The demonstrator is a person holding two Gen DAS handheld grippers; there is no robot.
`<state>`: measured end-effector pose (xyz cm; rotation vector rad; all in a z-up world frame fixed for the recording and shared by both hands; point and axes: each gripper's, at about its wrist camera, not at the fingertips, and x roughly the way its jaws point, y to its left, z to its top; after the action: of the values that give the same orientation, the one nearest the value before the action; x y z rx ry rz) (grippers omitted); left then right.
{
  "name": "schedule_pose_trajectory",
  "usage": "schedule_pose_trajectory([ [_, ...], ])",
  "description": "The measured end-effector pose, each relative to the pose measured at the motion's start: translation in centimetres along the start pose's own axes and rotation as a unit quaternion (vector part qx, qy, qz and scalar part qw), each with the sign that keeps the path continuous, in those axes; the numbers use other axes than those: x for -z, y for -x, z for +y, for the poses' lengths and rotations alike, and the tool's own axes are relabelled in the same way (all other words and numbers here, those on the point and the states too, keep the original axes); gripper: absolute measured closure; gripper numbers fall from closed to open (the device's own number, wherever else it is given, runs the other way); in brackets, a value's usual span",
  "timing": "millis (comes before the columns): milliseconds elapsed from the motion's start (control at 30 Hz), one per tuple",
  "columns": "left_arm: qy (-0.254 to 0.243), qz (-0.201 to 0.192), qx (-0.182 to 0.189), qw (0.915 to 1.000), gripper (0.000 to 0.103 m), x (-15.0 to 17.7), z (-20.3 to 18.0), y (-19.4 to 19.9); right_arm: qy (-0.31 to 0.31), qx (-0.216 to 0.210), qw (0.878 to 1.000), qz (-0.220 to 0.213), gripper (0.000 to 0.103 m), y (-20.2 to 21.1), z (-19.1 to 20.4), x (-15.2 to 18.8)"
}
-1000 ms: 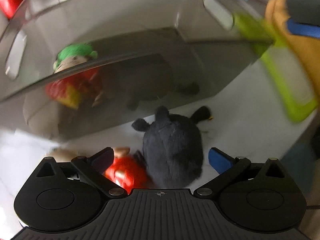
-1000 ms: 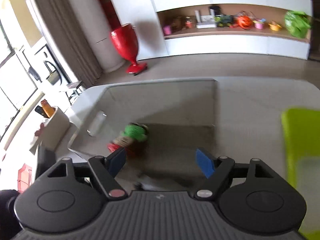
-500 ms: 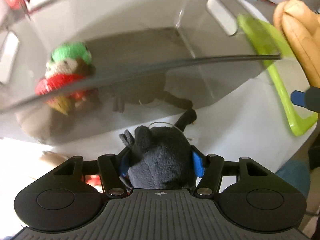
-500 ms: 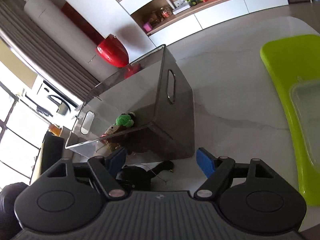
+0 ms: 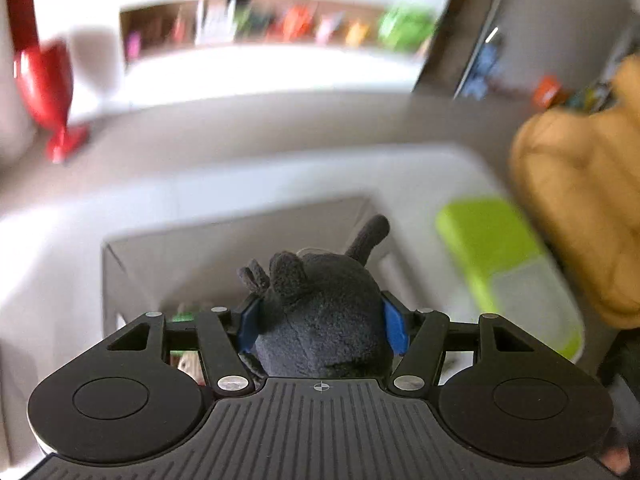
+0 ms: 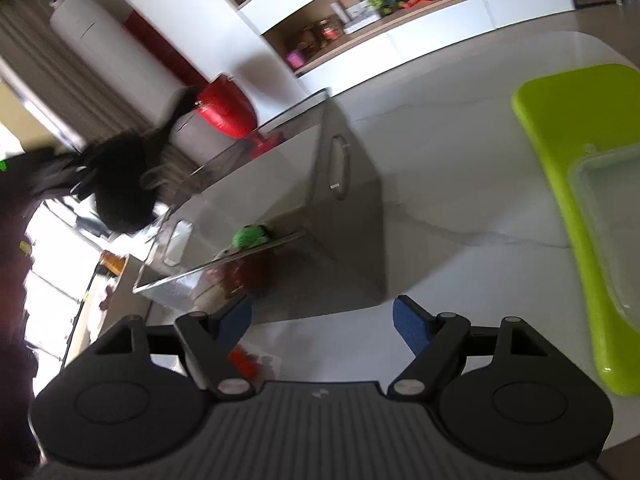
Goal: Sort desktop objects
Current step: 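Grasp the black plush cat with the left tool and lift it over the box, then open the left tool to drop the black cat into the box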
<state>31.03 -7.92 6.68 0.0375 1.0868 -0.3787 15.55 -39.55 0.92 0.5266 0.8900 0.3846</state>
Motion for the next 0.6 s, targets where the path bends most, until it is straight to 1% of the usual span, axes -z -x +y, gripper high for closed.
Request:
schedule_pose_trajectory([
  [33, 0.017, 0.037, -0.009, 0.9991, 0.038, -0.7, 0.8, -2.7, 0.004, -0.004, 1.0, 0.004, 0.023, -0.3, 0.3, 0.1],
  [100, 0.049, 0.094, -0.016, 0.9942, 0.038, -1.3, 2.2, -7.8, 0.013, -0.007, 1.0, 0.009, 0.023, -0.9, 0.8, 0.6],
  [167, 0.078, 0.127, -0.013, 0.9887, 0.038, -1.1, 3.3, -11.6, 0.02, -0.008, 1.0, 0.014, 0.023, -1.4, 1.2, 1.0],
  [267, 0.106, 0.176, -0.009, 0.9786, 0.038, 0.2, 4.4, -15.0, 0.026, -0.012, 0.999, 0.024, 0.023, -2.1, 1.4, 1.6],
  [300, 0.105, 0.193, -0.013, 0.9756, 0.036, 0.8, 4.8, -15.2, 0.028, -0.013, 0.999, 0.029, 0.023, -2.3, 1.4, 1.7],
  [333, 0.096, 0.203, -0.018, 0.9744, 0.034, 1.1, 5.0, -15.1, 0.03, -0.013, 0.999, 0.035, 0.023, -2.5, 1.4, 1.8],
  [367, 0.084, 0.209, -0.024, 0.9739, 0.034, 1.4, 4.9, -15.3, 0.031, -0.013, 0.999, 0.039, 0.021, -2.7, 1.4, 1.8],
  [400, 0.076, 0.212, -0.028, 0.974, 0.033, 1.5, 4.9, -15.2, 0.032, -0.011, 0.998, 0.043, 0.016, -2.9, 1.3, 1.7],
  [433, 0.074, 0.206, -0.028, 0.9753, 0.031, 1.4, 5.0, -14.9, 0.032, -0.01, 0.998, 0.046, 0.014, -3.3, 1.3, 1.7],
  [467, 0.076, 0.197, -0.023, 0.9771, 0.028, 1.1, 5.1, -14.4, 0.03, -0.009, 0.998, 0.05, 0.014, -3.6, 1.3, 1.7],
  [533, 0.08, 0.178, -0.013, 0.9807, 0.014, 0.3, 5.0, -13.0, 0.022, -0.008, 0.998, 0.061, 0.014, -4.2, 1.5, 1.8],
  [600, 0.081, 0.154, 0.0, 0.9848, 0.013, 0.0, 5.0, -10.5, 0.02, -0.012, 0.997, 0.077, 0.014, -5.0, 2.1, 2.1],
])
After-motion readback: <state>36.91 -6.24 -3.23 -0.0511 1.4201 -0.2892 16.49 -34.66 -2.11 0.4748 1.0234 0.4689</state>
